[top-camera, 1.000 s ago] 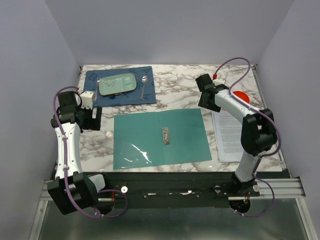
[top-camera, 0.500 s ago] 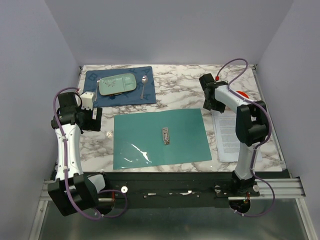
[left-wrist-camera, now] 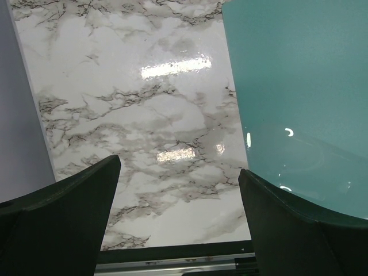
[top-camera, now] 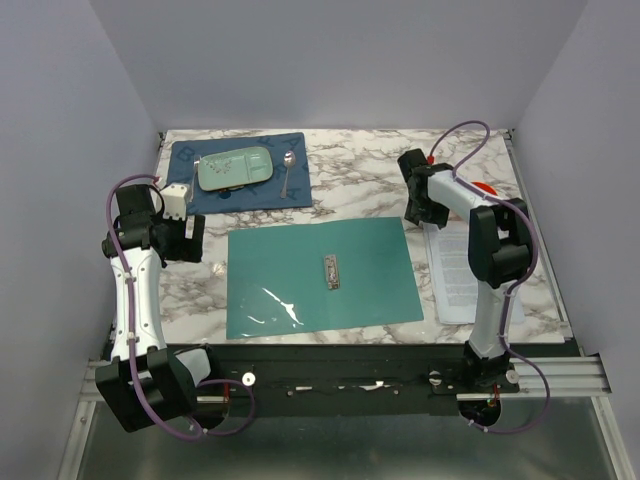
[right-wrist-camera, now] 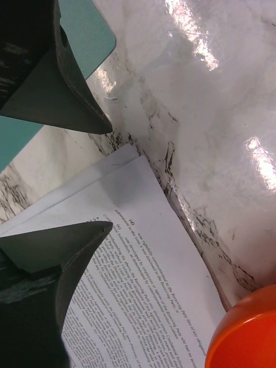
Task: Put the files into the folder
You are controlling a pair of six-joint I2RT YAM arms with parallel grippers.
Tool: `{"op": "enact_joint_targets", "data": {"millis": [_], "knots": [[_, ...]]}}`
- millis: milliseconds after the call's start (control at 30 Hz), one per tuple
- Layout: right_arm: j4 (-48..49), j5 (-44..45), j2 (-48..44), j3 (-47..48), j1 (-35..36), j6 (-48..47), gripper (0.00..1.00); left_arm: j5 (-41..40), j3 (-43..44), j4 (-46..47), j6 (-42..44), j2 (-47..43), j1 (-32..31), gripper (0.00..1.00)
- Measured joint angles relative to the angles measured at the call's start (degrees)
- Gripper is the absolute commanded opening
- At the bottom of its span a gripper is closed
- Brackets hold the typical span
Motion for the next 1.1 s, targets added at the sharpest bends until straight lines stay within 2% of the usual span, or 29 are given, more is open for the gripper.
{"op": "enact_joint_targets", "data": {"millis": [633,1100], "knots": [[-3.69,0.00,0.87,1.77,0.00,0.28,0.61,0.44,0.00,0.09,0.02,0.02,0.00,0.99],[-6.38,1.70,1.66,4.31,0.00,0.15,0.62,0.48,-0.04,0.20,0.04,-0.44,0.00,0.99]]}}
